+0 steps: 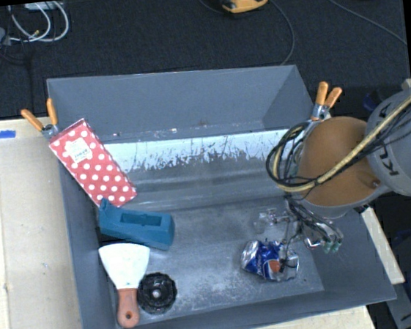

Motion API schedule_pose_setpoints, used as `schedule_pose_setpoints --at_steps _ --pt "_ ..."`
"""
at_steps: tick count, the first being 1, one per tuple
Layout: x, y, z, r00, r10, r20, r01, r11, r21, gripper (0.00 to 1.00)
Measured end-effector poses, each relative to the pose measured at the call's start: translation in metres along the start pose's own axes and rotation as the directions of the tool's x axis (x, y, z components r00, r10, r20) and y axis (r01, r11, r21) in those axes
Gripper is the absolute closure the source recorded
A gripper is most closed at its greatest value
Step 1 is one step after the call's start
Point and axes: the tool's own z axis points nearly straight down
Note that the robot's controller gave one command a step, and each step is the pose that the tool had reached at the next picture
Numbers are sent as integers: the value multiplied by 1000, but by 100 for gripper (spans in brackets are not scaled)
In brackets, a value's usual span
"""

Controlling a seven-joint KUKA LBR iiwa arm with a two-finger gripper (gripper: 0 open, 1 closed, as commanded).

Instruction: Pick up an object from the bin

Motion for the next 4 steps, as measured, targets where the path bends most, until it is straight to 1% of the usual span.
schedule_pose_setpoints --at_steps 1,2,3,4 --pt "-2 3 24 998 59 0 -59 998 -2 0" --pt "8 8 37 1000 -20 2 20 1000 0 100" --pt "8 8 37 1000 -20 2 20 1000 0 100" --pt "11 8 25 1000 -19 -5 19 1000 -1 100"
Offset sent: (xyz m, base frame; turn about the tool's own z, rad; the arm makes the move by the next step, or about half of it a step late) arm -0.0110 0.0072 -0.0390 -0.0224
